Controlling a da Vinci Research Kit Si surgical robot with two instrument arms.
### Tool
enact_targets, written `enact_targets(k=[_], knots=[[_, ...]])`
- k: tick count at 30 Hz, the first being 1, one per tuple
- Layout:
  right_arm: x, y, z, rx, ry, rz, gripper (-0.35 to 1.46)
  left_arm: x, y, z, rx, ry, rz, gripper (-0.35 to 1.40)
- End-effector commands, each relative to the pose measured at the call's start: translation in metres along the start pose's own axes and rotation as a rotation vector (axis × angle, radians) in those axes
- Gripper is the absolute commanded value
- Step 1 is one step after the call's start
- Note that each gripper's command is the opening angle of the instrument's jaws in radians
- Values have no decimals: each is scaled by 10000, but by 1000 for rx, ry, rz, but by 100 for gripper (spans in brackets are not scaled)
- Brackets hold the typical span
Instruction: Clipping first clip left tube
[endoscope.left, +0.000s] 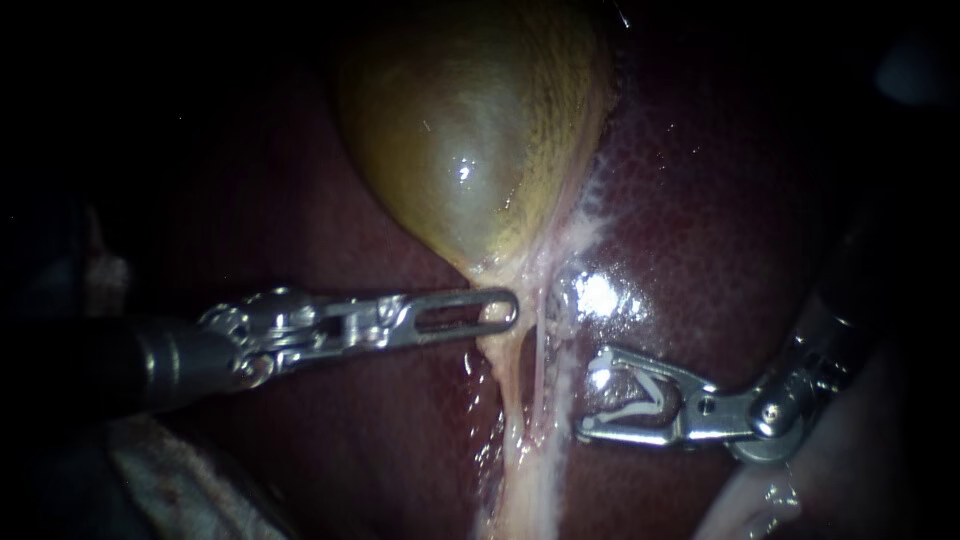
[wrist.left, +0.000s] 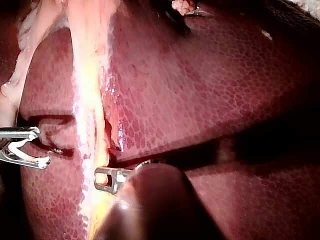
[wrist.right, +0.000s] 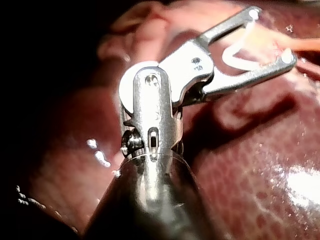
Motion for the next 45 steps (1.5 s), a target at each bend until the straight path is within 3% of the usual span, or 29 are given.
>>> enact_targets(k=[1, 13, 27, 38, 45], knots=[[0, 0, 0, 0, 0, 0, 60, 1, 2, -2, -1, -2, -1, -35], [0, 0, 1, 0, 0, 0, 60, 7, 22, -16, -2, -9, -13, -35], [-2, -4, 7, -1, 1, -2, 59, 8, 31, -20, -2, -12, -18, -35], [-32, -27, 49, 20, 11, 21, 58, 7, 32, -20, -1, -11, -18, -35], [-45, -30, 67, 16, 13, 12, 58, 7, 34, -20, -1, -11, -18, -35]])
